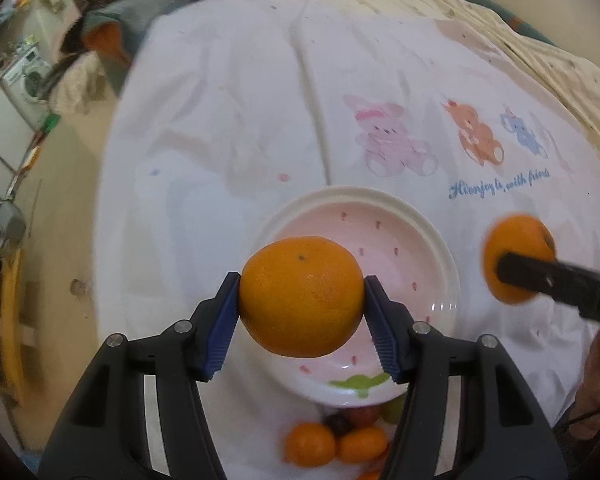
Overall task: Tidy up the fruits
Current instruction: 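Carry both held oranges over the pink strawberry plate, then open the right gripper onto the plate while the left gripper releases its orange, then raise both open grippers away from the plate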
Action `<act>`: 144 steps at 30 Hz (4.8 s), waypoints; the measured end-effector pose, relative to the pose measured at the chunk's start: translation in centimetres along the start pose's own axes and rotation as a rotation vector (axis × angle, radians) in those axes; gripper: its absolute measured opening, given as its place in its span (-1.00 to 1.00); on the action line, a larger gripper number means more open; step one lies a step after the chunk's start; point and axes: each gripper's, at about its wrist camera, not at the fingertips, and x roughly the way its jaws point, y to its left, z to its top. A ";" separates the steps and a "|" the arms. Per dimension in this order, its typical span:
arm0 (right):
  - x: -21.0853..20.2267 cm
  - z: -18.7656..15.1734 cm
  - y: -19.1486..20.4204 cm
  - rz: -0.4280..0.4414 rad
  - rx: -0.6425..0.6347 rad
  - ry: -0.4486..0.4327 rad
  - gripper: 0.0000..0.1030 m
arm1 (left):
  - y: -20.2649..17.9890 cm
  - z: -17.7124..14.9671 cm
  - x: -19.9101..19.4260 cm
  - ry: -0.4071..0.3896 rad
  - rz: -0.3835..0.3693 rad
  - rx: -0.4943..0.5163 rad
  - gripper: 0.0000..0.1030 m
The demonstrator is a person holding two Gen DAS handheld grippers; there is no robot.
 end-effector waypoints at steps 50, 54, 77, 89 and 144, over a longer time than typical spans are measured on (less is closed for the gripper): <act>4.8 6.4 -2.8 0.047 0.110 0.008 0.43 | 0.2 2.0 7.6 0.058 -0.094 -0.004 0.46; 4.2 6.2 -2.6 0.042 0.100 0.005 0.43 | 0.4 2.4 6.4 0.029 -0.132 -0.015 0.77; -3.9 -1.8 -0.1 -0.038 0.002 -0.129 0.83 | 3.4 -2.0 -6.0 -0.197 0.059 -0.062 0.77; -7.4 -8.5 1.4 -0.083 -0.034 -0.201 0.83 | 2.8 -6.6 -9.0 -0.299 0.010 -0.027 0.77; -5.1 -12.5 -1.1 -0.148 0.127 -0.105 0.91 | 4.5 -8.5 -4.3 -0.017 -0.019 -0.183 0.90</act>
